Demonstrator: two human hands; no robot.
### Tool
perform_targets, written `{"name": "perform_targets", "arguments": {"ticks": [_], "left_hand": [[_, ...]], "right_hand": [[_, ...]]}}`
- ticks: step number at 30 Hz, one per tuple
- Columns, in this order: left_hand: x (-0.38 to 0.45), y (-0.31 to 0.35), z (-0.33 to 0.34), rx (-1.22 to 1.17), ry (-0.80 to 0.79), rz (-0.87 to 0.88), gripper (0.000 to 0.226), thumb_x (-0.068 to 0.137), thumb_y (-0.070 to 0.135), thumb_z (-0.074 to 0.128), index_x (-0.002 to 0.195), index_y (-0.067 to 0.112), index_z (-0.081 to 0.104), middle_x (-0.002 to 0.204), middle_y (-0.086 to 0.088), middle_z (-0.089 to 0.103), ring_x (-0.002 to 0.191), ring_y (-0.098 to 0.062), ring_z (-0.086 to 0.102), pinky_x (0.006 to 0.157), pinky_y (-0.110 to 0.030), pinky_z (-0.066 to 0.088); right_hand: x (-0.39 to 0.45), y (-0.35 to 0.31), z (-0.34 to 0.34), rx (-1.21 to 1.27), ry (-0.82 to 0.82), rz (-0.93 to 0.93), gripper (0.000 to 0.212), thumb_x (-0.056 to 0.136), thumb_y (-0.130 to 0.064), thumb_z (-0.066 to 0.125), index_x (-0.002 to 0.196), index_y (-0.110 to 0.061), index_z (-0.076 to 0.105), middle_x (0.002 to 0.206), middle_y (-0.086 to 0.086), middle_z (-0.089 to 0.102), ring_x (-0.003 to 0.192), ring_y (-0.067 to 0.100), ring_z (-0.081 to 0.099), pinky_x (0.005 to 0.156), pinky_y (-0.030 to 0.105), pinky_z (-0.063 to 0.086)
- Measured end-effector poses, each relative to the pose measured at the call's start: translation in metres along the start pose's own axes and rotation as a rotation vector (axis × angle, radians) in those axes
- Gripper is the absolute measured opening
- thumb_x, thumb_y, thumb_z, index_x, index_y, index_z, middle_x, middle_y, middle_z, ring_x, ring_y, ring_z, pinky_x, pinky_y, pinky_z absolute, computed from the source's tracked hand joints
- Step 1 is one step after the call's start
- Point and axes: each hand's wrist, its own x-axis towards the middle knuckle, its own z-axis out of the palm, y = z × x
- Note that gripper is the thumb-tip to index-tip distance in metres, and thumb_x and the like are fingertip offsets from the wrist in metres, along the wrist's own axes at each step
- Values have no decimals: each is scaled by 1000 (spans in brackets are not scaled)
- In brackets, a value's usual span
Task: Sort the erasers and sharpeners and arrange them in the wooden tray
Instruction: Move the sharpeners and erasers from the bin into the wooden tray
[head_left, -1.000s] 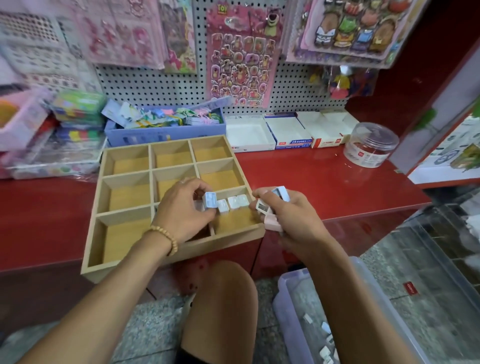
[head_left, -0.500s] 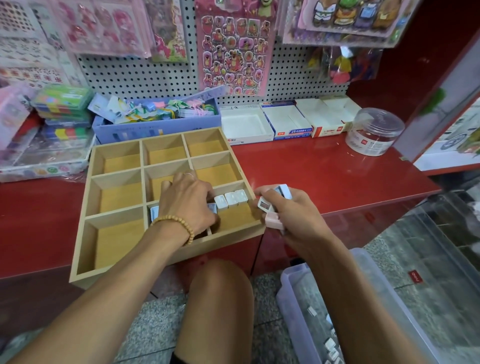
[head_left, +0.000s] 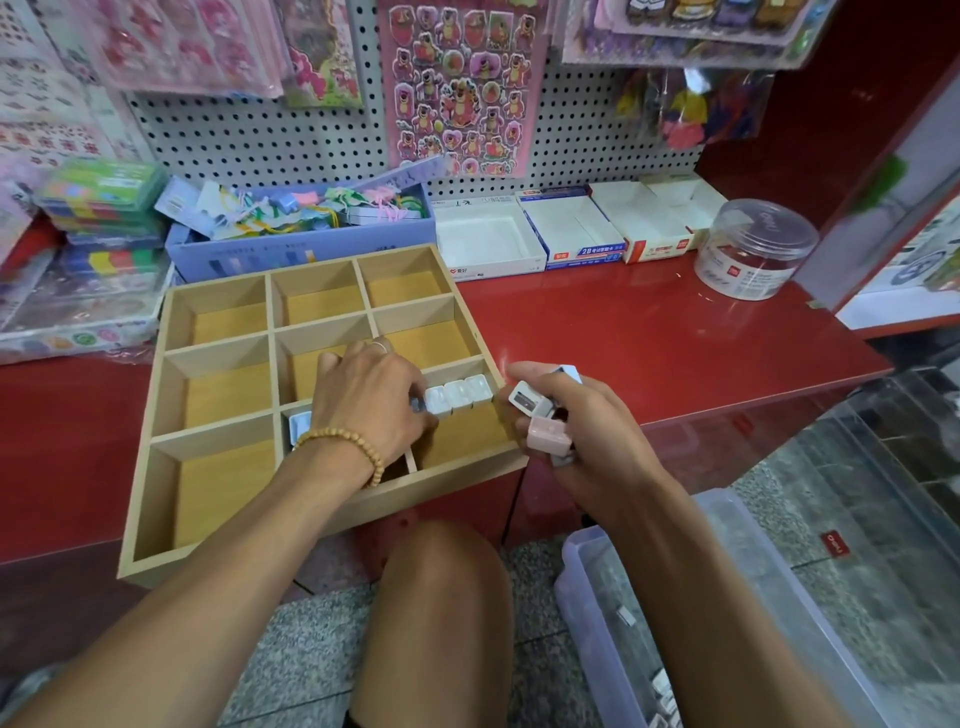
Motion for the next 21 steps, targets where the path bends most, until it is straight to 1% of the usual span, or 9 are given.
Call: {"name": "perform_targets", "arguments": {"ticks": [2,4,6,7,11,13,15,19,21], "left_hand": [[-2,1,-3,-106,87,16,23,81,50,69,94,32,73,85,8,47,100,-18,50,78,-30,27],[-4,2,-10,-442,193,27,14,81,42,71,87,29,73,79,6,48,88,-17,51,77,-32,38],[-6,4,-21,-755,151,94,11,77,35,76,87,32,72,81,0,52,80,-15,51,73,-27,43],[-7,5,-24,-806,94,142,16,76,33,78,90,36,71,83,-1,53,81,-13,51,72,-22,42],[-4,5,-29,-828,-89,231,29,77,25,80,98,43,70,88,6,50,85,-9,50,75,-18,40],[-1,3,-28,-837,-133,245,34,78,24,79,93,51,64,89,3,51,85,-12,51,74,-20,41],[2,1,-27,-819,-159,254,34,79,24,79,89,52,62,90,6,51,84,-8,51,68,-14,37],[6,-1,-25,-795,-134,228,15,80,27,78,89,32,67,86,14,58,71,1,51,61,-9,34],[7,-4,-24,-855,-111,193,13,79,23,79,86,26,69,75,13,62,64,1,51,61,-11,39]], "right_hand": [[2,-1,4,35,-50,5,20,101,-7,49,108,-1,67,72,7,70,57,15,55,48,22,42],[4,-1,8,24,-78,-9,21,101,-7,49,113,1,65,76,10,70,54,14,54,47,22,41],[7,-1,12,-12,-92,-29,20,102,-9,49,111,0,65,79,14,66,53,14,54,46,23,40],[9,-1,13,-38,-104,-38,21,102,-10,49,110,-1,65,81,16,62,56,15,54,48,24,41],[12,0,16,-115,-180,-58,28,105,-13,45,119,0,65,99,25,64,77,27,60,64,32,45],[13,0,17,-119,-195,-49,30,105,-13,45,126,3,59,101,22,66,76,21,64,64,29,48],[15,0,18,-112,-205,-43,31,104,-15,47,126,2,59,101,22,64,74,19,62,65,30,46],[17,1,15,-153,-141,-84,26,103,-19,51,101,-5,72,92,18,67,83,27,59,67,32,45],[16,0,12,-249,-115,-137,29,103,-21,50,94,-4,73,79,9,67,71,19,59,58,26,43]]}}
